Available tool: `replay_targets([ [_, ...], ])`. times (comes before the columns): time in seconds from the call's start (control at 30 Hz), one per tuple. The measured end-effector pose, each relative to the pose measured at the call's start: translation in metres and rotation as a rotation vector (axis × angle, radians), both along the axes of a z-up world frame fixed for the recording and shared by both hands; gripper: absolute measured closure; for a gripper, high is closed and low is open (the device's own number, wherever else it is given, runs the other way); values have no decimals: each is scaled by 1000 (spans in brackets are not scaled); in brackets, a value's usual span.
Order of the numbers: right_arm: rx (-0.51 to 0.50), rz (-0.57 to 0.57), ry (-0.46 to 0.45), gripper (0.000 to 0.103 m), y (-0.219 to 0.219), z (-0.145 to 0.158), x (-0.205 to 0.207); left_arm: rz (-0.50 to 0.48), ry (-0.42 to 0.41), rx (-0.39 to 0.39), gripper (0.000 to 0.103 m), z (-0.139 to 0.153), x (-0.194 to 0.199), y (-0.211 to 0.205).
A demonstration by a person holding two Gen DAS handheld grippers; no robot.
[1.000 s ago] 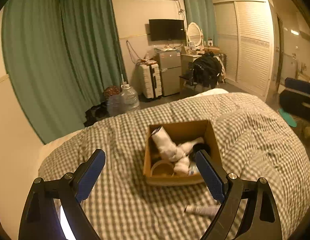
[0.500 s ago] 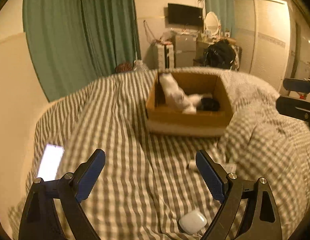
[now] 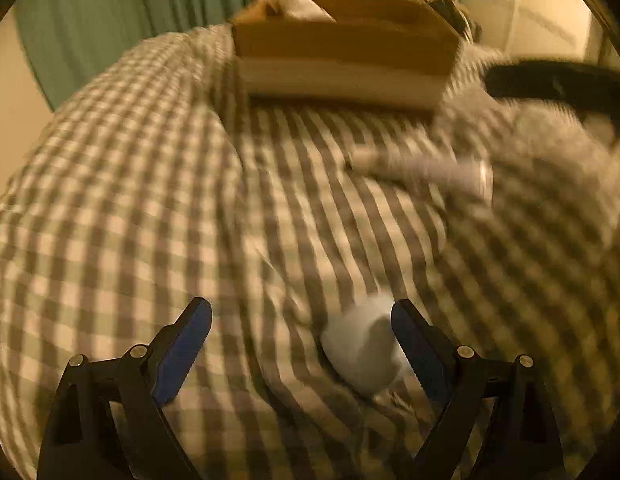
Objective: Organize objects
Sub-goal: 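Move both tools back toward the tube and white case, then grasp the white earbud case with left tool while right tool grasps the white tube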
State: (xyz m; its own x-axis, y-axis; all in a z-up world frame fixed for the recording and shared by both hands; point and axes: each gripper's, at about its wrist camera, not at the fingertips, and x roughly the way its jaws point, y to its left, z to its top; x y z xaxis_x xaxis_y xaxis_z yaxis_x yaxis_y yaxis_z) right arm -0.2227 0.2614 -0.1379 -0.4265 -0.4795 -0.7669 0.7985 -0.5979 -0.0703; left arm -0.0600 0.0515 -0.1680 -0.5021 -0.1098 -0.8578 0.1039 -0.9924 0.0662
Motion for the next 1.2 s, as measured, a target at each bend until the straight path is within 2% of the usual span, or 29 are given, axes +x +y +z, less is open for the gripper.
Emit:
replay_targets([
  [0.13, 13, -24, -77, 18, -3, -17, -14, -104, -34, -21, 9, -7, 3, 23],
  [0.27, 24, -34, -150, 18, -9, -27, -26, -116, -85, 21, 13, -18, -1, 23],
  [0.4, 80, -27, -233, 24, -22, -45, -37, -109, -97, 35, 28, -20, -1, 20],
  [0.43, 91, -23, -245, 26, -24, -48, -38, -102, -96, 35, 39, -19, 0, 19],
  [0.47, 103, -21, -254, 27, -28, -51, -39, -88, -95, 32, 44, -17, 0, 16],
  [0.5, 115, -21, -261, 28, -31, -54, -40, -80, -98, 60, 44, -15, 0, 12],
  [0.53, 146, 131, -267, 31, -34, -56, -41, -75, -99, 88, 44, -13, 1, 8],
  [0.67, 188, 136, -294, 35, -50, -70, -44, -46, -101, 145, 44, -7, 5, -2],
  [0.73, 223, 142, -302, 40, -60, -79, -43, -43, -90, 159, 44, 0, 8, -4],
  [0.77, 240, 148, -305, 43, -65, -83, -42, -43, -78, 166, 44, 5, 11, -4],
  [0.83, 279, 157, -302, 63, -74, -92, -38, -46, -65, 176, 44, 11, 16, -4],
  [0.97, 334, 192, -231, 76, -84, -93, -21, -64, -44, 195, 44, 24, 24, -4],
  [1.03, 330, 202, -168, 79, -82, -82, -10, -71, -34, 205, 44, 30, 30, -2],
  [1.2, 287, 184, -100, 79, -66, -46, 16, -72, -7, 247, 44, 44, 34, -21],
])
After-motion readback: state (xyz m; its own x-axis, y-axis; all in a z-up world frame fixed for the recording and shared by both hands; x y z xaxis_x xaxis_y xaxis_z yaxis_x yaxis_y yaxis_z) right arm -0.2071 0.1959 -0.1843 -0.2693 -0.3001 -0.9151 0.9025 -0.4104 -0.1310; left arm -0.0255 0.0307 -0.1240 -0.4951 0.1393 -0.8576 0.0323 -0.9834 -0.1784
